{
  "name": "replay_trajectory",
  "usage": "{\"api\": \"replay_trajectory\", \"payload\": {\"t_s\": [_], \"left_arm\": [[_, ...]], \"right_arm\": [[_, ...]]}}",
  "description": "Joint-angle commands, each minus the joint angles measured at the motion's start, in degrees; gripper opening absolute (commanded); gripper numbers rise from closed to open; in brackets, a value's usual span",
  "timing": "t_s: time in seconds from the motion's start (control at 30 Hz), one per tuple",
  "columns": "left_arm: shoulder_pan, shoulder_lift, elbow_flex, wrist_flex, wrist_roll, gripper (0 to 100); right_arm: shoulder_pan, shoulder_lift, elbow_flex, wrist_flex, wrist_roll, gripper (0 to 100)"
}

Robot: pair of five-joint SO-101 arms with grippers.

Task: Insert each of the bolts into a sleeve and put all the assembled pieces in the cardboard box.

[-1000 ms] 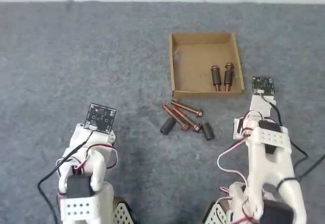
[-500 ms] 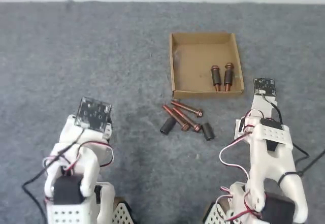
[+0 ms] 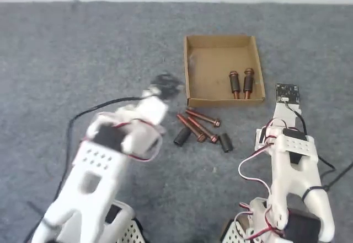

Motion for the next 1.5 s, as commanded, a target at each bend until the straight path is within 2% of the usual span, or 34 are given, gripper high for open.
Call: {"api": "replay_trajectory", "payload": {"t_s": [0.0,0.23,0.33,0.5,0.7,0.93,1.03,1.47], "left_arm": [[8.9,10.5,-7.4,-0.1,-6.9,7],[17.9,23.6,-10.2,0.0,-28.0,7],[19.6,25.8,-10.3,-0.2,-32.7,7],[20.0,29.1,-12.0,-3.9,-33.9,7],[19.6,35.7,-17.5,-4.5,-35.5,7],[14.2,46.1,-27.4,-4.1,-36.9,7],[13.9,49.1,-29.8,-4.0,-37.1,7],[14.0,54.8,-30.8,-8.3,-37.2,7]], "right_arm": [[0.7,0.1,-3.7,-1.5,0.0,0.7],[0.8,0.1,-3.5,-2.1,0.0,0.7],[2.2,0.1,-3.5,-2.1,0.0,0.8],[3.0,0.1,-3.5,-1.9,1.0,0.8],[3.0,0.1,-3.5,-2.1,1.7,0.8],[2.9,0.1,-3.5,-2.2,1.9,0.8],[2.8,0.1,-3.5,-2.2,1.9,0.8],[2.7,0.1,-3.5,-2.2,1.9,0.8]]}}
